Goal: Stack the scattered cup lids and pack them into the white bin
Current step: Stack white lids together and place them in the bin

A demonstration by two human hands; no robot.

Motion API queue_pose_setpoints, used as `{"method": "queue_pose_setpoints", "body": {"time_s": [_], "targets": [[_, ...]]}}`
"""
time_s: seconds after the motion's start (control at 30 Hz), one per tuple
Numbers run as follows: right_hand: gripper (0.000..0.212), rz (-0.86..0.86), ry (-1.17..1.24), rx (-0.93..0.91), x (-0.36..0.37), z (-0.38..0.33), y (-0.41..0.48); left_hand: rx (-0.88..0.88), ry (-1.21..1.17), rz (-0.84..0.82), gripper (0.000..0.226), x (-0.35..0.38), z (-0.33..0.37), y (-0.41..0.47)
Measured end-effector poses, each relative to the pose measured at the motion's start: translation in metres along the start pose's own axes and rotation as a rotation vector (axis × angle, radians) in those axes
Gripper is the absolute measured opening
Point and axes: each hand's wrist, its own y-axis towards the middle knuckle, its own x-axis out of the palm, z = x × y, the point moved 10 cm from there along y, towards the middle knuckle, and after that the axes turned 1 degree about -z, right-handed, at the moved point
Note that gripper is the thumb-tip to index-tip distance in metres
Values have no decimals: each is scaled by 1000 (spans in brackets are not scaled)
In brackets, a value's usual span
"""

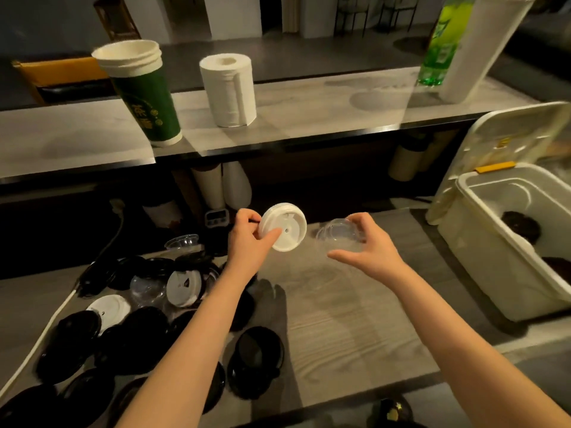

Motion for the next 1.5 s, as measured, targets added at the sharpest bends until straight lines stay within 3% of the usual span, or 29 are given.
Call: {"method": "queue_pose_setpoints", "body": {"time_s": [0.27, 0.6, 0.77, 1.0, 1.27, 1.37, 1.5], "targets": [[66, 186, 62, -69, -147, 66, 1, 35, -97, -46, 35, 118, 82, -1], [65, 244, 89, 40, -288, 196, 41, -42, -140, -43, 32, 258, 138, 5], [73, 40, -105, 117, -293, 250, 78, -91, -126, 10, 33, 285, 142, -1], [80, -332, -377, 69, -238, 262, 96, -132, -119, 48, 33, 301, 146, -2], [81, -303, -455, 55, -232, 266, 94, -148, -174, 24, 31, 323, 160, -2], [86, -320, -370, 63, -239, 265, 90, -157, -194, -1, 30, 336, 166, -4], [60, -29, 1, -83, -290, 224, 78, -143, -200, -14, 24, 351, 180, -6]]}}
